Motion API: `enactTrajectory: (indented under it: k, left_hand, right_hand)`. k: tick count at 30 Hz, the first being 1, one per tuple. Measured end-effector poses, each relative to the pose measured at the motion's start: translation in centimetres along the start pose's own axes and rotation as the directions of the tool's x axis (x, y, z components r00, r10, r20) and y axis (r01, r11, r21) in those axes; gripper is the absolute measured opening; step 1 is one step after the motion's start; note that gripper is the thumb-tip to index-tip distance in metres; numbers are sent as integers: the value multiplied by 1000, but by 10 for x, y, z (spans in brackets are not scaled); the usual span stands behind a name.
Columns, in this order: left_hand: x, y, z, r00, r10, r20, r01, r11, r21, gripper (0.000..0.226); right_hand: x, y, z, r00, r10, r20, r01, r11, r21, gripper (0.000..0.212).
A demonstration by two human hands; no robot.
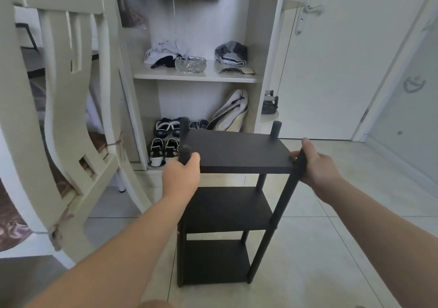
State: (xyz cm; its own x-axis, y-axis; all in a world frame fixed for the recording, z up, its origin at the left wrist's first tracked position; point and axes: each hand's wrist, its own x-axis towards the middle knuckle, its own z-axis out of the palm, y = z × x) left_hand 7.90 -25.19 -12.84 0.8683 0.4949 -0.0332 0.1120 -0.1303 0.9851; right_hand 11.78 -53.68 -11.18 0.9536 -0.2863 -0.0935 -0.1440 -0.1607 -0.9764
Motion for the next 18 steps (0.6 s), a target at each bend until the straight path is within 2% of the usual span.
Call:
enactTrajectory:
  k: [5, 10, 18]
  left_hand:
    - [11, 30, 16, 993, 119, -18, -115, 979, 167, 30]
    - [15, 46, 58, 965, 249, 85, -263, 909, 323, 31]
    - [-8, 41, 160, 916, 321, 240, -398, 790, 465, 35]
  right_hand:
    - [19, 9, -7, 998, 44, 35, -41, 996, -73, 61]
    - [23, 42, -32, 999, 31, 13, -27, 973, -228, 36]
    - [18, 116, -74, 998, 24, 57, 4, 894, -449, 48]
